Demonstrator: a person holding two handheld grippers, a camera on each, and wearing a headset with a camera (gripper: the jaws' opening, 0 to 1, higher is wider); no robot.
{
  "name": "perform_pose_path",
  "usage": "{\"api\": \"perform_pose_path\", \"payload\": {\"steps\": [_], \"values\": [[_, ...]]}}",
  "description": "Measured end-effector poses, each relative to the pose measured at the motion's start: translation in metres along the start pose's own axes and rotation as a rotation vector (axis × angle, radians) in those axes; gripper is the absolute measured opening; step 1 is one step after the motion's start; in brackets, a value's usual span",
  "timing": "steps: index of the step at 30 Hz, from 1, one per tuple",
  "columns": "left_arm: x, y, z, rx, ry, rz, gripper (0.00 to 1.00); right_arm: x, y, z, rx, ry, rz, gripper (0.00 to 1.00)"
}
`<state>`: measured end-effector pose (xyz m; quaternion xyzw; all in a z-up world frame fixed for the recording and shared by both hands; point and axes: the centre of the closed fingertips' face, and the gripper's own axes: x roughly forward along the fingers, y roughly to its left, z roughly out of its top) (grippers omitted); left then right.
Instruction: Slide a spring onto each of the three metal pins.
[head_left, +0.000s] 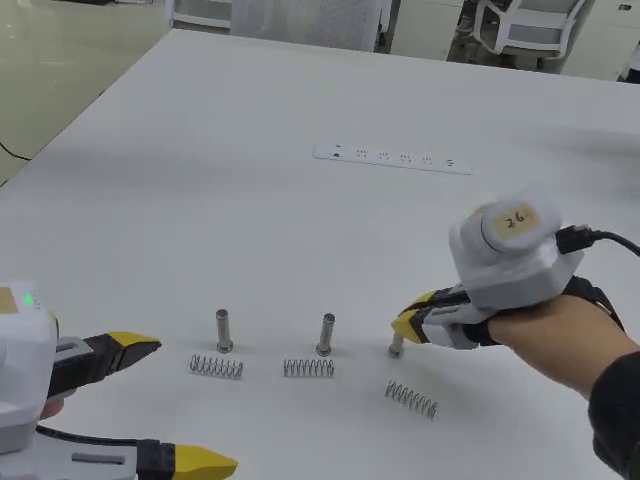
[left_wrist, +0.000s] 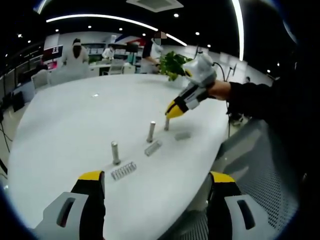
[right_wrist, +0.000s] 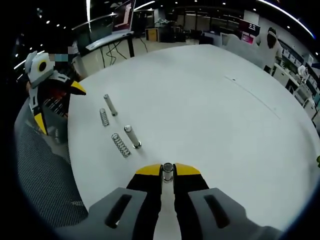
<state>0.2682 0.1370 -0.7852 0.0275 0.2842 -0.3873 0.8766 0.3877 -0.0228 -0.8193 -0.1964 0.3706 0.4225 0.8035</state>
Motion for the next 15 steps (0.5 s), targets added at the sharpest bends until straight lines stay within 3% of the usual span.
{"api": "perform_pose_path", "payload": {"steps": [15], "values": [[0.0002, -0.0001, -0.0002, 0.003, 0.002, -0.003, 0.81, -0.0016, 0.0027, -0.0032, -0.029, -0.011, 0.012, 0.05]]}}
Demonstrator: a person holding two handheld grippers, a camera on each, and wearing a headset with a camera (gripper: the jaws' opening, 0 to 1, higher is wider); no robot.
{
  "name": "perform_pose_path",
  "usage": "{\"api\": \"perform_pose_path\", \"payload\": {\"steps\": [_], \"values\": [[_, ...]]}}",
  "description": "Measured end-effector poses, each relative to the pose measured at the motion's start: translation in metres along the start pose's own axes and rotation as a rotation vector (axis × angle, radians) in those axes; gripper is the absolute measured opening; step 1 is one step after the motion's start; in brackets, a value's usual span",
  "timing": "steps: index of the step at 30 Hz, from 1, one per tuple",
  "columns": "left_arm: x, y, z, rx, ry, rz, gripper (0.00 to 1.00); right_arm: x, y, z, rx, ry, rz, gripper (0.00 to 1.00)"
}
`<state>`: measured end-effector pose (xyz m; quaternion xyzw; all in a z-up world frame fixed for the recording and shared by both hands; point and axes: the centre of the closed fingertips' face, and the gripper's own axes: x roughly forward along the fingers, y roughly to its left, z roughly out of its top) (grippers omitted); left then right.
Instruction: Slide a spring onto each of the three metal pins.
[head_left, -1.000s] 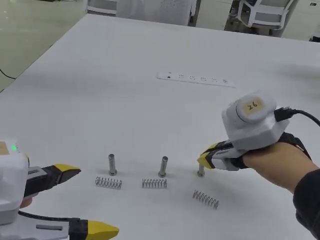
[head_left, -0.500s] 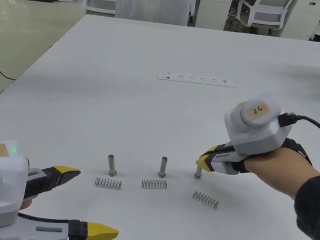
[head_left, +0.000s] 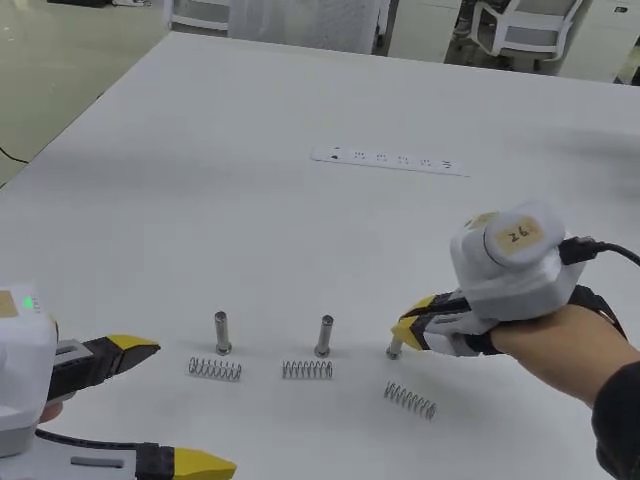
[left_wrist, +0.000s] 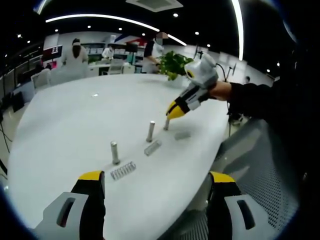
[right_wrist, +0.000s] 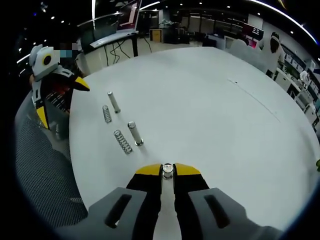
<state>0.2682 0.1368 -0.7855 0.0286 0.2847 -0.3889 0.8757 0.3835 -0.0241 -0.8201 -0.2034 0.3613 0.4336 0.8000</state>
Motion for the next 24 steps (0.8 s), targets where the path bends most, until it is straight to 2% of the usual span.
{"api": "perform_pose_path", "payload": {"steps": [24], "values": [[0.0006, -0.0005, -0.0012, 0.000, 0.006, -0.001, 0.81, -0.0005, 0.0023, -0.0074, -0.002, 0.004, 0.000, 0.12]]}}
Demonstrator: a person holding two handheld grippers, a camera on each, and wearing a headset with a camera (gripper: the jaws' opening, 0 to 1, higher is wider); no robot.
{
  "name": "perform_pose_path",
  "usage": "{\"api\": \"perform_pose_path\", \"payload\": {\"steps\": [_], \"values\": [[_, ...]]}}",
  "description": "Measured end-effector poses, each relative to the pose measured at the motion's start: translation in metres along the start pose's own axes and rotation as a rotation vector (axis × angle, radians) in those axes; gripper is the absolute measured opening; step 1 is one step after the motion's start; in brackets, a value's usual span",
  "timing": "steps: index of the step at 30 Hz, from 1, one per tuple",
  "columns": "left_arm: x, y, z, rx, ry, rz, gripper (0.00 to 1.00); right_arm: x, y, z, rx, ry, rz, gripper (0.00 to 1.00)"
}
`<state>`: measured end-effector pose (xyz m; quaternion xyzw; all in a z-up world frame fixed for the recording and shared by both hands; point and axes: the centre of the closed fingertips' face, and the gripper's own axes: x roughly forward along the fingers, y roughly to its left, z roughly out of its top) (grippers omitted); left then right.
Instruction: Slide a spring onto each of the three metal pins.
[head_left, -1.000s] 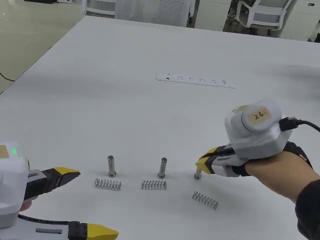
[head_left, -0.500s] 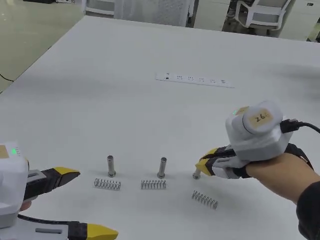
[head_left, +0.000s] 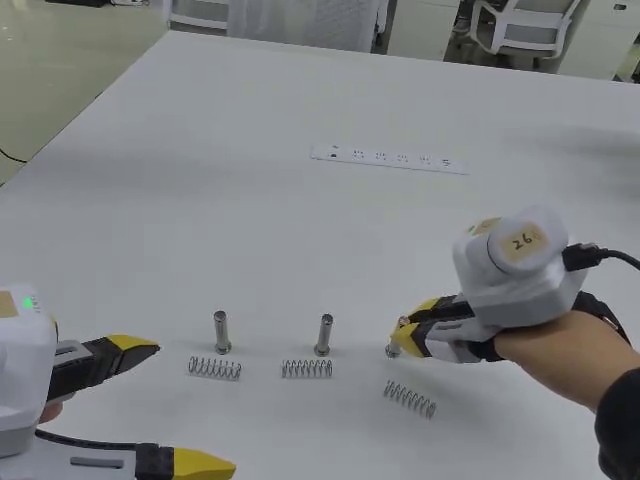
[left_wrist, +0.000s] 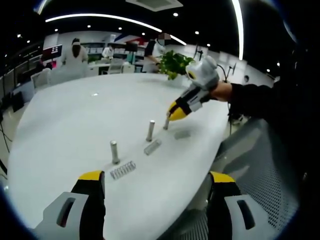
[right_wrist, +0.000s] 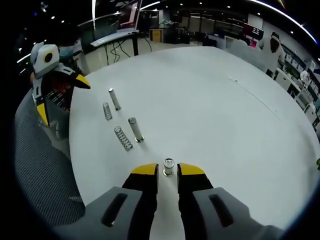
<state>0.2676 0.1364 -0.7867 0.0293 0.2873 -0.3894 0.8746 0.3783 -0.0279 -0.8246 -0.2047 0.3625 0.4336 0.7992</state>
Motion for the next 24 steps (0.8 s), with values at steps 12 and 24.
{"api": "perform_pose_path", "payload": {"steps": [12, 24], "values": [[0.000, 0.000, 0.001, 0.000, -0.003, -0.001, 0.81, -0.008, -0.003, -0.017, 0.018, 0.017, -0.020, 0.14], [0.000, -0.002, -0.001, 0.005, 0.003, -0.006, 0.81, -0.015, 0.007, -0.026, 0.018, 0.025, -0.001, 0.15]]}}
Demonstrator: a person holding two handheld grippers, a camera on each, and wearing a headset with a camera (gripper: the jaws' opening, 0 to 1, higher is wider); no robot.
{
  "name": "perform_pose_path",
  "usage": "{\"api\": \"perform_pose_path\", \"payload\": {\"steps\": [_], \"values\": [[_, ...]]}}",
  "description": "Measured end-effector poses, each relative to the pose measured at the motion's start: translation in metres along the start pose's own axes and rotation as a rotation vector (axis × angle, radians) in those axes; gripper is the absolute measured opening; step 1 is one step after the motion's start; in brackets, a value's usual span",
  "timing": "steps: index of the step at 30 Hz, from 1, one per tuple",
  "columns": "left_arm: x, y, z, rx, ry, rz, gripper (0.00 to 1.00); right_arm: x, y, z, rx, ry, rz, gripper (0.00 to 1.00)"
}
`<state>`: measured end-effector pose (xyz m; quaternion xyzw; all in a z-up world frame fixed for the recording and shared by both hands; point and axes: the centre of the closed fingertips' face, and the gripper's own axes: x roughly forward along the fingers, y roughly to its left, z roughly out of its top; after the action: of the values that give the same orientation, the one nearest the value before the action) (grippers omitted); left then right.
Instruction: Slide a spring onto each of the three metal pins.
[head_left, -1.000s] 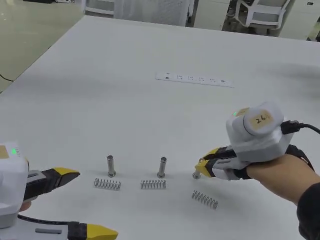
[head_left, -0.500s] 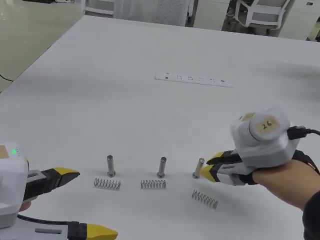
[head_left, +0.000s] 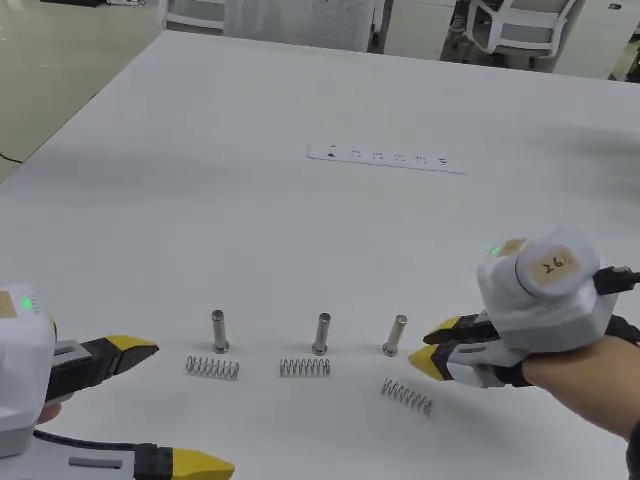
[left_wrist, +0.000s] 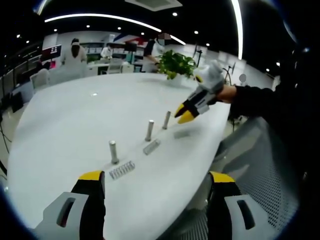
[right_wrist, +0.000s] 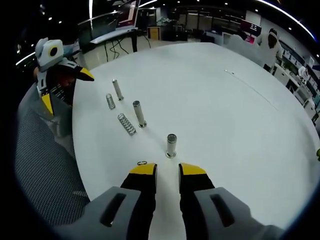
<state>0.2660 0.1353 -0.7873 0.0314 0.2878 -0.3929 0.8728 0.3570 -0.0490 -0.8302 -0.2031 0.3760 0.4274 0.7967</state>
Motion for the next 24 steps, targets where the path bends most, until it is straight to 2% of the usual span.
{"api": "perform_pose_path", "payload": {"steps": [5, 14, 24], "values": [[0.000, 0.000, 0.000, 0.000, 0.000, 0.000, 0.81, 0.000, 0.010, -0.004, -0.020, 0.018, 0.039, 0.14], [0.000, 0.001, -0.001, 0.001, 0.003, 0.000, 0.81, 0.006, 0.026, -0.021, -0.060, 0.090, 0.105, 0.13], [0.001, 0.000, -0.002, 0.000, 0.006, -0.002, 0.80, 0.009, 0.031, -0.033, -0.076, 0.141, 0.129, 0.12]]}}
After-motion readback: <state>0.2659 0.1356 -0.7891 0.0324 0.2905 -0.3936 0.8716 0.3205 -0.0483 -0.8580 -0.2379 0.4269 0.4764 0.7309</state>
